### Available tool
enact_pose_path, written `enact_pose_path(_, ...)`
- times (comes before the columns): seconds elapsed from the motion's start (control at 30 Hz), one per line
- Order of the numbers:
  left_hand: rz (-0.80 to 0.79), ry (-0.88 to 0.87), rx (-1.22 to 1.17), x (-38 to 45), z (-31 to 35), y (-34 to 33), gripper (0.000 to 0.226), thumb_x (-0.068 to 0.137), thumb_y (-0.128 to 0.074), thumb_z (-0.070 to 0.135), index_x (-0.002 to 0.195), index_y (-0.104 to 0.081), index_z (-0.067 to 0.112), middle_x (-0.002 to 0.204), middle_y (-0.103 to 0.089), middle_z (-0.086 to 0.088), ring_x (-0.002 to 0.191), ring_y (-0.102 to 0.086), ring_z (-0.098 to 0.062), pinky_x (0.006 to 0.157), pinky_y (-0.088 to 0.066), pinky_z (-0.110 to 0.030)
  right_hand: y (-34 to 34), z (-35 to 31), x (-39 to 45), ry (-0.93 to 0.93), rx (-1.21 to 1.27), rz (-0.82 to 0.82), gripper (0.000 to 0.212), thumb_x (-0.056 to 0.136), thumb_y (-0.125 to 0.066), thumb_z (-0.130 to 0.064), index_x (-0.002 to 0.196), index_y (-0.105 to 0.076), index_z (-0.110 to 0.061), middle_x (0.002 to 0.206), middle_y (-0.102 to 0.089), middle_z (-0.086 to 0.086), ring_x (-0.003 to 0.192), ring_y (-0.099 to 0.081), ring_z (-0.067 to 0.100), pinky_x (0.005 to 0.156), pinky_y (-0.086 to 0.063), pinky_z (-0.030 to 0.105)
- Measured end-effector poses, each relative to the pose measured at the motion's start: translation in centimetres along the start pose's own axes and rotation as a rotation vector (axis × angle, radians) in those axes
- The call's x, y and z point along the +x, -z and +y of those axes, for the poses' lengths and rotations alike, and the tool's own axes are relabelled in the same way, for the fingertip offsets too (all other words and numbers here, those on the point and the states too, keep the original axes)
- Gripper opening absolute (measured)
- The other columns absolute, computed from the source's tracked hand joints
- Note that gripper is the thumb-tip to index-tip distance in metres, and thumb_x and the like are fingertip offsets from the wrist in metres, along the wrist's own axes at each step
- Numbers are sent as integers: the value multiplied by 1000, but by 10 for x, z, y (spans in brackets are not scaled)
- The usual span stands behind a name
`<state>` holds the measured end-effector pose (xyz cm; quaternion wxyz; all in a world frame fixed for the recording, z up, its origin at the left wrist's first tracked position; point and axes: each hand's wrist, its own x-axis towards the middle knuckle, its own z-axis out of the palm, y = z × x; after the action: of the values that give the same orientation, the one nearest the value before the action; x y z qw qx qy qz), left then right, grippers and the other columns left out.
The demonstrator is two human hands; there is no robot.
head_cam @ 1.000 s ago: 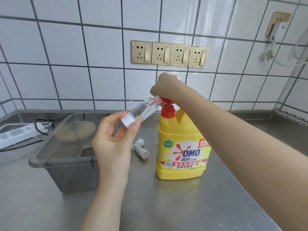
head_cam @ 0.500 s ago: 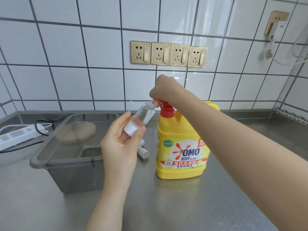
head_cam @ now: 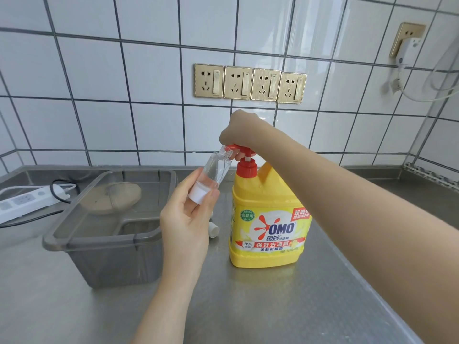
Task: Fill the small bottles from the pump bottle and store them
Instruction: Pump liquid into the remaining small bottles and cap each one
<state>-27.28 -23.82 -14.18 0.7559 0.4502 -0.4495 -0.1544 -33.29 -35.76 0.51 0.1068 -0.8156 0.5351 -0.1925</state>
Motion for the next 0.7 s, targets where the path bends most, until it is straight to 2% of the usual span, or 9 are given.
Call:
enact_pose_path(0.07,-3,-5,-8,0,-1,0,36,91,-64,9,126,-63,18,114,-70,16,104,-64,5,75,-48,-7,-3,1,0,-2,-23,9,23,88,-45,-6,65,-39,-9,38,-48,2,24,-43,13,34,-33,13)
enact_pose_path(0.1,-7,-5,-12,0,-2,1,35,91,-64,8,124,-63,19,111,-70,17,102,-65,4,74,-48,-7,-5,2,1,-2,-32,17,24,88,-46,-7,65,-37,-9,45,-48,2,32,-43,14,38,-32,16)
enact_pose_path(0.17,-13,-6,-10,0,-4,0,34,90,-64,5,120,-64,21,108,-71,17,102,-66,1,77,-49,-9,-6,4,1,-8,-33,16,26,88,-47,-8,65,-35,-10,54,-44,2,40,-38,14,41,-28,18)
enact_pose_path(0.27,-32,21,-24,1,-9,0,33,90,-66,4,115,-62,24,110,-70,10,106,-66,-9,90,-53,-25,-7,6,3,-16,-4,18,24,88,-45,-6,66,-35,-10,53,-45,2,35,-40,12,41,-30,17)
enact_pose_path(0.37,-77,71,-112,-2,-10,-4,27,90,-68,11,113,-61,24,112,-69,9,111,-66,-15,95,-54,-42,-6,6,6,-13,83,17,18,84,-40,-1,68,-39,-9,42,-51,4,23,-47,14,41,-41,16)
enact_pose_path(0.47,-109,185,-284,-4,-9,-9,25,87,-66,16,112,-61,22,118,-69,5,112,-67,-17,97,-54,-42,-2,5,7,-5,132,-6,17,84,-38,-1,70,-46,-5,50,-59,8,33,-53,17,40,-44,17)
enact_pose_path(0.57,-100,271,-364,-2,-10,-10,37,90,-62,14,126,-56,17,120,-70,2,113,-67,-18,101,-51,-44,0,7,14,23,153,17,13,82,-40,-3,73,-51,-4,66,-65,12,46,-57,24,44,-46,18)
enact_pose_path(0.63,-111,281,-350,1,-11,-9,39,93,-60,13,131,-55,19,120,-70,5,114,-66,-17,101,-50,-43,2,8,18,60,95,82,10,81,-45,-8,72,-50,-6,73,-60,11,57,-53,26,50,-41,21)
enact_pose_path(0.7,-114,272,-308,3,-12,-8,37,94,-60,15,130,-58,22,119,-70,9,116,-65,-15,101,-50,-41,4,7,20,101,24,132,19,81,-47,-9,63,-41,-9,65,-48,8,55,-43,23,48,-31,22)
